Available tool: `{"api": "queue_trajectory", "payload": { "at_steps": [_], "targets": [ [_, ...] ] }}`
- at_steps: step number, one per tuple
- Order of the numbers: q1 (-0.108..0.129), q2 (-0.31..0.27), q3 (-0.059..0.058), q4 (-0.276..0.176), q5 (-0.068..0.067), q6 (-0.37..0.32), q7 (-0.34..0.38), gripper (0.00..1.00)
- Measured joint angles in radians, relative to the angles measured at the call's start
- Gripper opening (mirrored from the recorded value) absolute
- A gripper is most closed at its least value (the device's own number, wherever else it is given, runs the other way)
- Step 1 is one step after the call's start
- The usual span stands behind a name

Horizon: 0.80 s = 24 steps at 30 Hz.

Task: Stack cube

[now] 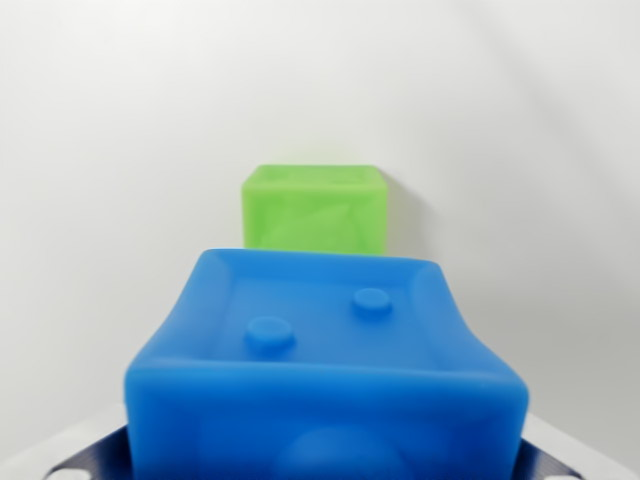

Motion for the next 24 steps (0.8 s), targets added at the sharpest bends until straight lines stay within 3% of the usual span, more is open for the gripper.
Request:
{"api": "queue_trajectory", "payload": {
  "at_steps": [24],
  "targets": [
    [0.0, 0.115, 0.001, 0.006, 0.002, 0.099, -0.005, 0.0]
  ]
}}
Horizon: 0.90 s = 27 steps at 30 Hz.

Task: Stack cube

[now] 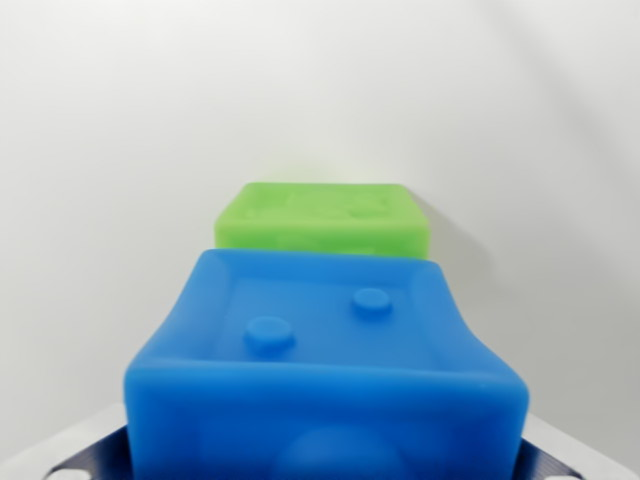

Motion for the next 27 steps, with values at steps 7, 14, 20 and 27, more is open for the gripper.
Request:
{"api": "queue_trajectory", "payload": {
  "at_steps": [7, 14, 20, 27],
  "targets": [
    [0.0, 0.016, 0.0, 0.003, 0.001, 0.013, 0.0, 0.0],
    [0.0, 0.018, 0.0, 0.006, 0.001, 0.015, -0.001, 1.0],
    [0.0, 0.018, 0.0, 0.006, 0.001, 0.015, -0.001, 1.0],
    [0.0, 0.022, 0.0, 0.006, 0.001, 0.016, -0.001, 1.0]
  ]
}}
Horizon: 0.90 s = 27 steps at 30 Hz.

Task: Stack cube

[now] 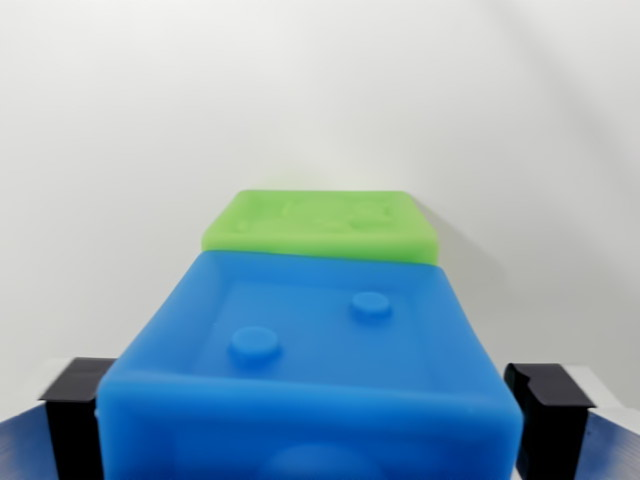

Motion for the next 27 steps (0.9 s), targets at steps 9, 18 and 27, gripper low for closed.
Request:
{"api": "queue_trajectory", "payload": {
  "at_steps": [9, 18, 27],
  "targets": [
    [0.0, 0.0, 0.0, 0.0, 0.0, 0.0, 0.0, 1.0],
    [0.0, 0.0, 0.0, 0.0, 0.0, 0.0, 0.0, 1.0],
    [0.001, -0.01, 0.0, 0.0, 0.0, -0.008, 0.0, 1.0]
  ]
}}
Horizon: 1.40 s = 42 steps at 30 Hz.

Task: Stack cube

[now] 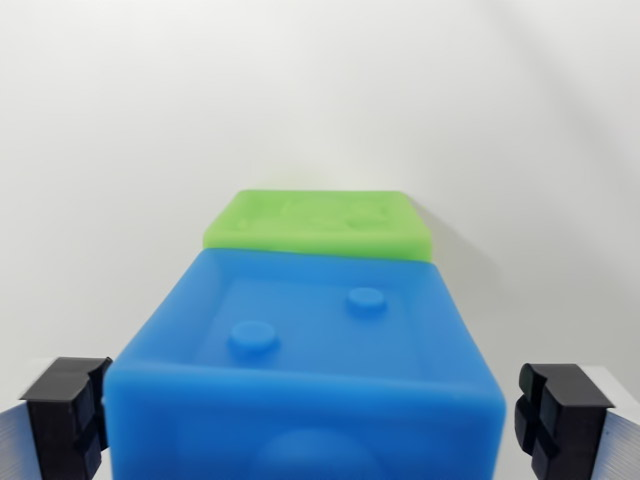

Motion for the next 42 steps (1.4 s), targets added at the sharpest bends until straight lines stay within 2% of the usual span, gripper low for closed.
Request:
{"api": "queue_trajectory", "payload": {
  "at_steps": [19, 30, 42],
  "targets": [
    [0.001, -0.096, -0.001, -0.009, 0.0, -0.084, 0.0, 1.0],
    [0.001, -0.171, -0.002, -0.006, -0.001, -0.161, 0.0, 1.0],
    [0.001, -0.244, -0.003, 0.021, -0.004, -0.26, 0.001, 1.0]
  ]
}}
